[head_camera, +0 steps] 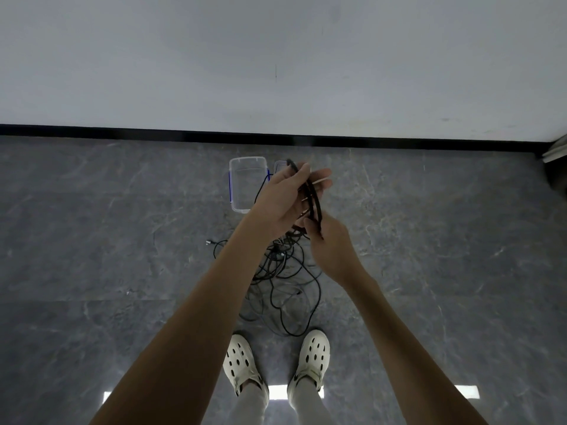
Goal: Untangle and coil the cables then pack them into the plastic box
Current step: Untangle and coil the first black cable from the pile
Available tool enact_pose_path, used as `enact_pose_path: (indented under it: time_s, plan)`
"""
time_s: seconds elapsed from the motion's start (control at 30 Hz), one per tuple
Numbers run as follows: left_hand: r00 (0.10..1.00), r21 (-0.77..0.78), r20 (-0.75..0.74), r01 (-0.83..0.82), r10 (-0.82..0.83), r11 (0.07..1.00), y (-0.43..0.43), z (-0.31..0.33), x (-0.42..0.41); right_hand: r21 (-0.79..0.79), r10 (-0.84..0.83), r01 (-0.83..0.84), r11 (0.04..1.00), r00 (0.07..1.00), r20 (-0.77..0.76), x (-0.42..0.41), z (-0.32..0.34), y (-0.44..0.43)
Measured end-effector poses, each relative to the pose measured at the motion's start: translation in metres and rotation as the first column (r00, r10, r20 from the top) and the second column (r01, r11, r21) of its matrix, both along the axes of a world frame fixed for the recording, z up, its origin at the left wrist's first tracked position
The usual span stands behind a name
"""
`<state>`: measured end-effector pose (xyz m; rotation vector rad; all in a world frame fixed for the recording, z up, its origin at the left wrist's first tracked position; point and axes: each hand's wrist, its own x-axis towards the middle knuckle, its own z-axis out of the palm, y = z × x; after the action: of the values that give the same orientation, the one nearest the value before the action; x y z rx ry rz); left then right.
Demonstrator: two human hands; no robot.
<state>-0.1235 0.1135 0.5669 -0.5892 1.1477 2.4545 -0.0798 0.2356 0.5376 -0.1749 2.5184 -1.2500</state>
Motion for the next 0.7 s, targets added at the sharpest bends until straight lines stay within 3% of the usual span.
enact_pose_path:
  time_s: [0.1,0.17,0.23,0.4,0.53,0.7]
  plan:
    - [0.996,-0.168,0.004,0.093,-0.094,0.981,-0.001,-0.003,0.004,-0.061,-0.044,0.045,0.997,0.999,0.013,0.000,0.003,-0.003]
    - [0.978,-0.358,0.016,0.200,-0.208,0.912,-0.002,-0.006,0.008,-0.124,-0.066,0.071,0.990,0.997,0.042,0.000,0.004,-0.003]
    - [0.963,-0.442,0.024,0.250,-0.267,0.862,-0.003,-0.009,0.012,-0.179,-0.058,0.078,0.981,0.992,0.114,-0.002,0.003,-0.003]
    - [0.995,-0.260,0.029,0.104,-0.100,0.960,-0.003,-0.007,0.012,-0.239,0.109,-0.073,0.968,0.985,0.137,-0.004,0.008,0.000]
    - [0.998,-0.133,0.045,0.046,-0.041,0.990,-0.006,-0.002,0.008,-0.262,0.145,-0.100,0.960,0.977,0.155,-0.002,0.005,0.000]
    - [0.988,-0.188,0.080,0.145,-0.132,0.971,-0.006,-0.004,0.008,-0.206,0.156,-0.142,0.968,0.986,0.051,0.004,0.000,-0.009]
